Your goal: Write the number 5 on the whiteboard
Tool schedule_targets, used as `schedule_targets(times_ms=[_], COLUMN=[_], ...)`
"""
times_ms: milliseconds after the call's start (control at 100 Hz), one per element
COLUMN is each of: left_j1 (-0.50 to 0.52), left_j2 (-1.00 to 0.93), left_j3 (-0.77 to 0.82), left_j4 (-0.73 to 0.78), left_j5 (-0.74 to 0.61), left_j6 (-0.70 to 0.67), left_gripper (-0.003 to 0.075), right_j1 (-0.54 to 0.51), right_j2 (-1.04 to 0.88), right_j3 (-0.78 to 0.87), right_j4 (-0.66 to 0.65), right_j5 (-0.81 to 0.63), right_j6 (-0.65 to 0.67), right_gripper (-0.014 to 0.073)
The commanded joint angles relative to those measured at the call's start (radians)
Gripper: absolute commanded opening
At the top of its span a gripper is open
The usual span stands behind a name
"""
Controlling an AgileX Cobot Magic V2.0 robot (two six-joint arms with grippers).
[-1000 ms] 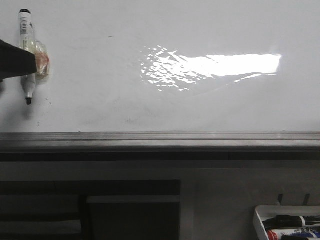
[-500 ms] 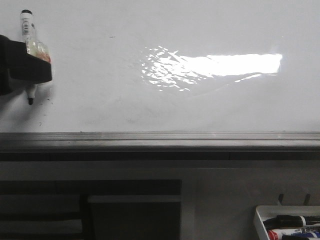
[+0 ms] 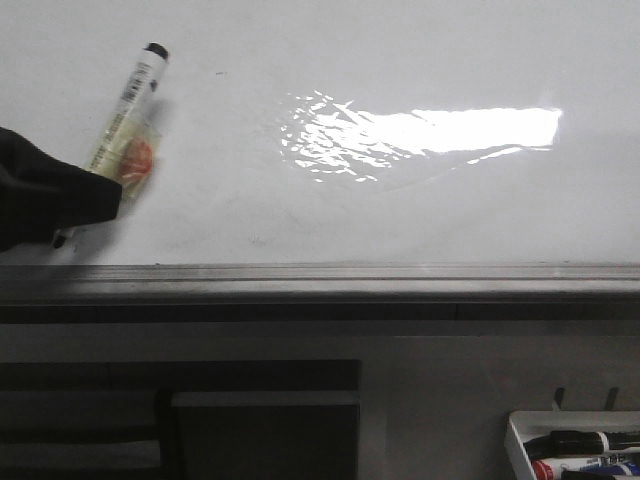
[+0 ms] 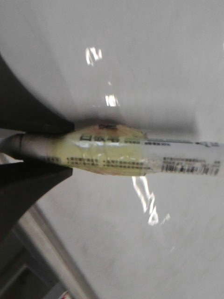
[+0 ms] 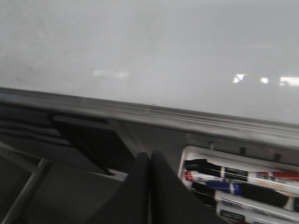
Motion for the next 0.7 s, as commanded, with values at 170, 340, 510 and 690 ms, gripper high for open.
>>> schedule_targets(times_ms=[170,340,510,690], left_j1=[-0.004,-0.004,-0.004,-0.004], left_j2=[-0.048,-0.048,-0.048,-0.048], left_j3=[-0.02,-0.02,-0.02,-0.02], left_j4=[0.454,0.6,0.6,0.6], left_j5=[-0.225,-0.295,-0.295,-0.302], left_j6=[0.003,0.065,0.095,0.095], left_gripper=[-0.002,-0.002,-0.002,-0.002], right_j1=[0.23,0.353,0.452,0.518], right_j2=[0.235,0.398,0.533,0.628], right_j3=[-0.241,-0.382,-0.487,-0.56], right_j4=[-0.001,-0.001,-0.001,-0.001], right_j5=[-0.066,-0.062,-0.085,-0.096], right_j6=[-0.095,-0.102,-0.104,-0.104], right_gripper=[0.0094,0.0339,0.0346,0.0346])
